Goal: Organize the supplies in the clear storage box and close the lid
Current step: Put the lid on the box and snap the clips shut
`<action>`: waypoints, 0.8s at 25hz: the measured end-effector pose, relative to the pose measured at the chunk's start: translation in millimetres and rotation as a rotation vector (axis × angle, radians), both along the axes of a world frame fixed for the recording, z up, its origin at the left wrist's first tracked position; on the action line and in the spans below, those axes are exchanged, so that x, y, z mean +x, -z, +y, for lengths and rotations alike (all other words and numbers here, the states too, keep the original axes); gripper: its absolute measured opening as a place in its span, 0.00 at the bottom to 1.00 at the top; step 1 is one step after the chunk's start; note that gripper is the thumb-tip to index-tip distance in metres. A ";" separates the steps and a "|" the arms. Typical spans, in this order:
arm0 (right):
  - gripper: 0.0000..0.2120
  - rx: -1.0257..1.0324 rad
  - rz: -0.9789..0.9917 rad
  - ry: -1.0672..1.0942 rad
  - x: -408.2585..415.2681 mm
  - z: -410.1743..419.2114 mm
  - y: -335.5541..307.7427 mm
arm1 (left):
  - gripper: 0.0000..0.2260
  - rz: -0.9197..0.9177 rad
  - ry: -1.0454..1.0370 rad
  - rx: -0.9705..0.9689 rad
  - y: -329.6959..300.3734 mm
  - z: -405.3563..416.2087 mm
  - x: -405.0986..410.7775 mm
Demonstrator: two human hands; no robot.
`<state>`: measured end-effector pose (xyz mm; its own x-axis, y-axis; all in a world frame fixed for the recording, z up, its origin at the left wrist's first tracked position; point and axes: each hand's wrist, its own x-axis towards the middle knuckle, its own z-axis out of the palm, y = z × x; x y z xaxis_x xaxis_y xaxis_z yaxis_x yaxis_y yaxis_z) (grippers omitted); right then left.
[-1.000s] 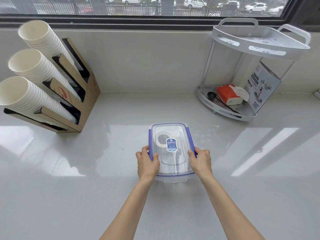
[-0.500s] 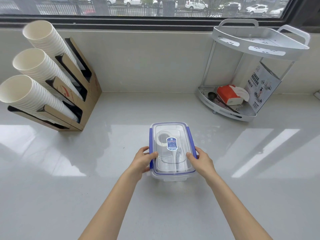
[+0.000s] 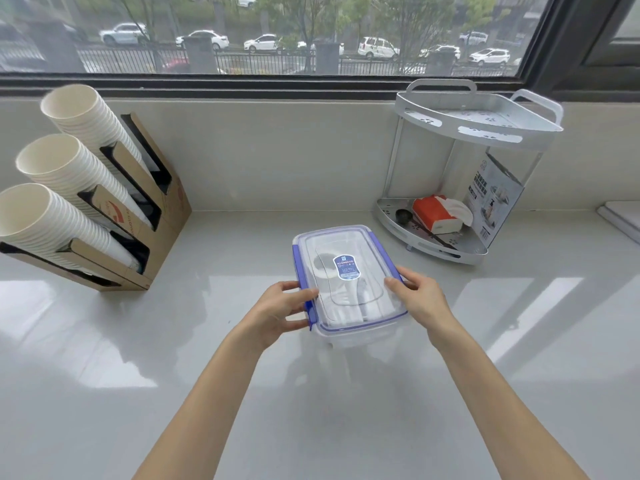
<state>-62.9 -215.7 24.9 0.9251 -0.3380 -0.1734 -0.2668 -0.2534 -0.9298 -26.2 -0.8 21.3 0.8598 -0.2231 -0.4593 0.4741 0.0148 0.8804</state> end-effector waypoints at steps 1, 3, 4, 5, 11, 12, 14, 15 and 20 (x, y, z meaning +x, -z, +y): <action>0.19 -0.005 -0.026 0.012 5.4 -7.1 -9.1 | 0.19 -0.034 0.029 -0.012 -9.1 -5.1 3.0; 0.20 -0.027 -0.077 0.024 15.4 -20.9 -27.0 | 0.15 -0.083 0.067 -0.047 -27.2 -15.4 7.1; 0.20 -0.048 -0.109 0.030 19.8 -28.2 -37.2 | 0.12 -0.105 0.082 -0.082 -36.2 -21.8 9.5; 0.19 -0.074 -0.139 0.038 23.7 -34.6 -47.2 | 0.09 -0.125 0.093 -0.125 -44.2 -27.2 12.0; 0.15 -0.222 -0.255 0.051 46.7 -75.1 -109.4 | 0.05 -0.193 0.116 -0.261 -92.2 -63.7 28.7; 0.15 -0.234 -0.266 0.049 51.4 -81.9 -119.6 | 0.04 -0.198 0.118 -0.278 -100.8 -69.5 32.2; 0.13 -0.242 -0.296 0.031 59.8 -97.9 -141.0 | 0.05 -0.218 0.127 -0.307 -119.4 -84.3 40.4; 0.12 -0.248 -0.308 0.022 63.5 -104.8 -150.2 | 0.05 -0.230 0.130 -0.315 -127.5 -90.6 44.4; 0.12 -0.276 -0.371 0.023 85.2 -143.1 -193.0 | 0.04 -0.274 0.145 -0.368 -167.4 -126.1 67.9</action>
<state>22.4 -358.8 217.9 0.8994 -0.3458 0.2674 0.0628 -0.5032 -0.8619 41.7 -126.9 188.7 0.8864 -0.4545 -0.0880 0.2452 0.2998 0.9219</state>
